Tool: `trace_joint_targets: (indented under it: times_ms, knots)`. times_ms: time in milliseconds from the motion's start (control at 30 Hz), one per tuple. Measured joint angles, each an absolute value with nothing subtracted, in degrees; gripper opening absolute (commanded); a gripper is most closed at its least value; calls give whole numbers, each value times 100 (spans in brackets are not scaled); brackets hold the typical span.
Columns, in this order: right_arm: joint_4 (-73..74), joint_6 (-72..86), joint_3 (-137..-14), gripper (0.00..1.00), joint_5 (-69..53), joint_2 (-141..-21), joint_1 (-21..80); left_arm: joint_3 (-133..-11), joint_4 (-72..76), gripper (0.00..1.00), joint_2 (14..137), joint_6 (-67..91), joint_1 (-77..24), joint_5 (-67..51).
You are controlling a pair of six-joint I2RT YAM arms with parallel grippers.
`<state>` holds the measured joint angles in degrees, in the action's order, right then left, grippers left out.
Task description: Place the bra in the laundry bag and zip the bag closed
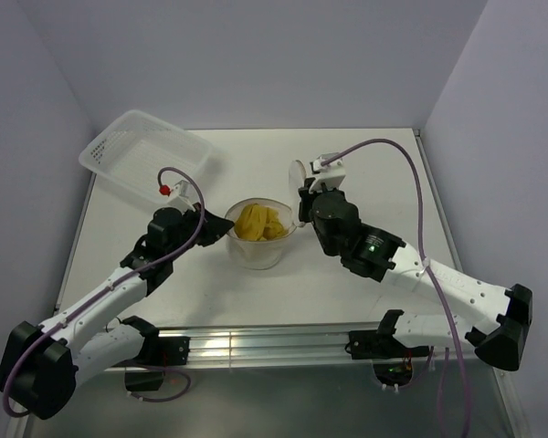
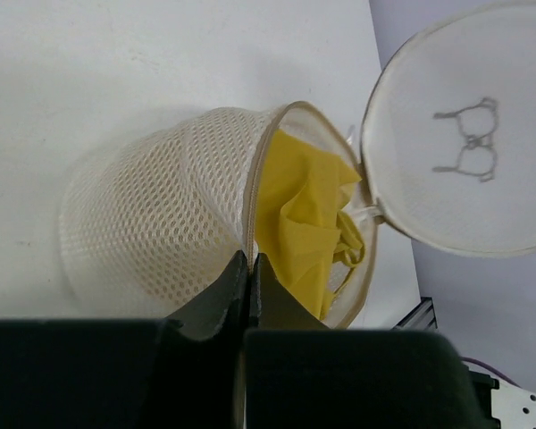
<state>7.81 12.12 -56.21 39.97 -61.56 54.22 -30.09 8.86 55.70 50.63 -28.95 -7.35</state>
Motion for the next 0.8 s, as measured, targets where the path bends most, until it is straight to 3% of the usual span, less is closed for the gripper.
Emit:
trace_joint_targets:
  times_ms: [167, 267, 400, 433, 567, 800]
  knots:
    - [954, 821, -6047, 1, 4156, -6582, 5863, -3024, 943, 0, 5769, 5024, -2895, -779]
    - [1356, 797, -6731, 18, 4136, -7279, 6243, -3024, 1079, 0, 5815, 5019, -2895, -770]
    - [1905, 1079, -8313, 61, 3935, -8746, 6661, -2978, 1404, 0, 5948, 5019, -2895, -744]
    - [1973, 1142, -8549, 64, 3876, -9002, 6718, -2943, 1463, 0, 5970, 5019, -2893, -733]
    - [2198, 1472, -8217, 65, 3332, -9045, 6639, -2746, 1599, 0, 5996, 5006, -2871, -722]
    - [1715, 2482, -6064, 55, 2362, -6997, 4786, -2733, 1822, 0, 6097, 4880, -2823, -727]
